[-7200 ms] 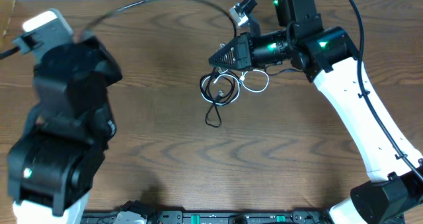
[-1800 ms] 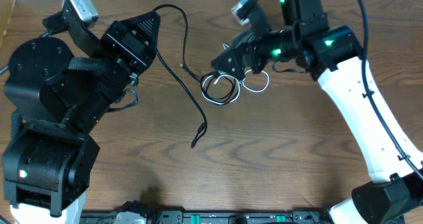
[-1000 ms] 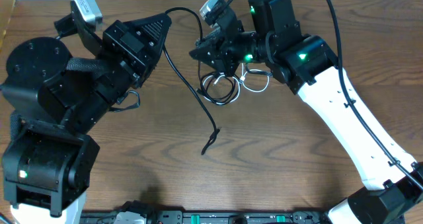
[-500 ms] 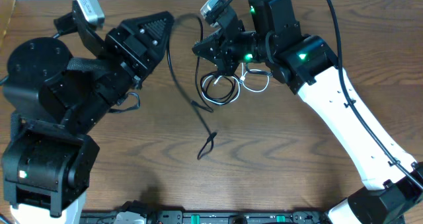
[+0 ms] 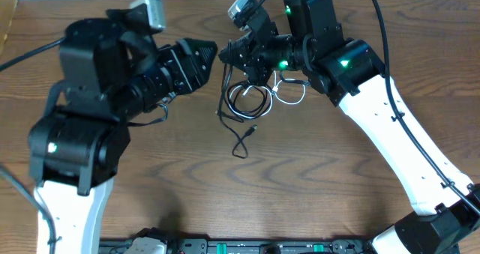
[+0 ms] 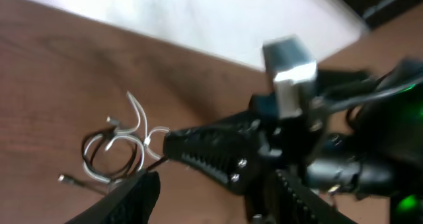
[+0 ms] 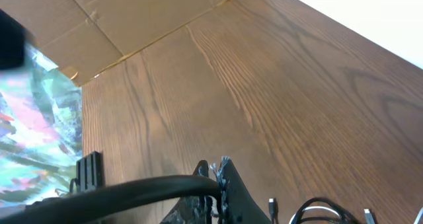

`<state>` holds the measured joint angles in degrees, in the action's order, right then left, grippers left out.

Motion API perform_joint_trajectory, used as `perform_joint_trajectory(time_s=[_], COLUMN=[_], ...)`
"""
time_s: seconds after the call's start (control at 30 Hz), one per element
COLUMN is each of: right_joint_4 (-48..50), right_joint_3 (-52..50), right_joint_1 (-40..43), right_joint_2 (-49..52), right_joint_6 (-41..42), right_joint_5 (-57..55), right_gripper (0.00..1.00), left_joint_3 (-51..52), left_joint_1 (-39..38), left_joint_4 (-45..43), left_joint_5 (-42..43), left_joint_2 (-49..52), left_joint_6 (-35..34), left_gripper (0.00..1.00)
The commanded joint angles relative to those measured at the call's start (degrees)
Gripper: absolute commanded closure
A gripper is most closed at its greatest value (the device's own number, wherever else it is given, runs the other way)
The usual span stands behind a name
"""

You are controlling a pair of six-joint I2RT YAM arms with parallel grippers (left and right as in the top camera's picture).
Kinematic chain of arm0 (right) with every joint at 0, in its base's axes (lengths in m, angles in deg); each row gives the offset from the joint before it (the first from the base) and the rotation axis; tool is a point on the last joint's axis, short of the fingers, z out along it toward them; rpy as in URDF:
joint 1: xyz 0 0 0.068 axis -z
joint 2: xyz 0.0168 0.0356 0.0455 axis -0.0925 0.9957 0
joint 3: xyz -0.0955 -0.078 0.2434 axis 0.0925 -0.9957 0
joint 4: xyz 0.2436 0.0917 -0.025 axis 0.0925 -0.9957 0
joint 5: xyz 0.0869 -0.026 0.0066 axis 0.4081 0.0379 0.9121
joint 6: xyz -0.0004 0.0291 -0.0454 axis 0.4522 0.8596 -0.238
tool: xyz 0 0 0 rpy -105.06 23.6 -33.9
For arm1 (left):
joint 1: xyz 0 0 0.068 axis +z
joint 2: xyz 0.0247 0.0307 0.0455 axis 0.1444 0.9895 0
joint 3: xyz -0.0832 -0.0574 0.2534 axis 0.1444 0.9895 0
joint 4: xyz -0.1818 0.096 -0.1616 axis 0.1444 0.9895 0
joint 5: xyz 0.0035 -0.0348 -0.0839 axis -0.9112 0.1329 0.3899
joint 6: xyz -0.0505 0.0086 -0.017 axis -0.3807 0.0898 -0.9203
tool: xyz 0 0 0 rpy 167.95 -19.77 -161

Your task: Untangle cables

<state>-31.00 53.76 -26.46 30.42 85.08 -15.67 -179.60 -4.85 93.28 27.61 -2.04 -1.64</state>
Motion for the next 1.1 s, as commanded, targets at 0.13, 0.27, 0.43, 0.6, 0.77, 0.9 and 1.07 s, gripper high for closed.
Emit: perform_joint_trajectory(time_s=[0.13, 0.27, 0.43, 0.6, 0.77, 0.9, 1.07], right_joint_4=[0.3, 0.6, 0.7, 0.6, 0.6, 0.2, 0.2], right_joint_3=[-0.1, -0.1, -0.1, -0.1, -0.1, -0.1, -0.1], right_joint_1=[0.2, 0.2, 0.2, 0.0, -1.0, -1.0, -0.9], right_joint_2=[-0.2, -0.2, -0.2, -0.2, -0.2, -0.2, -0.2], right_joint_6=[0.3, 0.9, 1.9, 2.0, 1.9, 1.9, 1.9], right_joint_5=[0.3, 0.3, 0.5, 0.7, 0.5, 0.1, 0.1], right_gripper=[0.99, 0.99, 0.99, 0.99, 0.99, 0.99, 0.99], left_joint_3=[-0.5, -0.5, -0.5, -0.5, -0.5, -0.5, -0.5], left_joint_1=[0.2, -0.4, -0.8, -0.8, -2.2, -2.2, -2.2], left_joint_4=[1.3, 2.1, 2.1, 1.4, -0.1, -0.7, -0.7], left_joint_5=[11.0, 13.0, 12.7, 12.7, 12.9, 12.9, 12.9], left_joint_2=[1.5, 1.5, 1.7, 2.6, 3.2, 3.1, 3.1], left_joint_6=[13.1, 13.2, 13.2, 13.2, 13.0, 13.0, 13.0], left_gripper=[0.44, 0.44, 0.45, 0.48, 0.53, 0.64, 0.69])
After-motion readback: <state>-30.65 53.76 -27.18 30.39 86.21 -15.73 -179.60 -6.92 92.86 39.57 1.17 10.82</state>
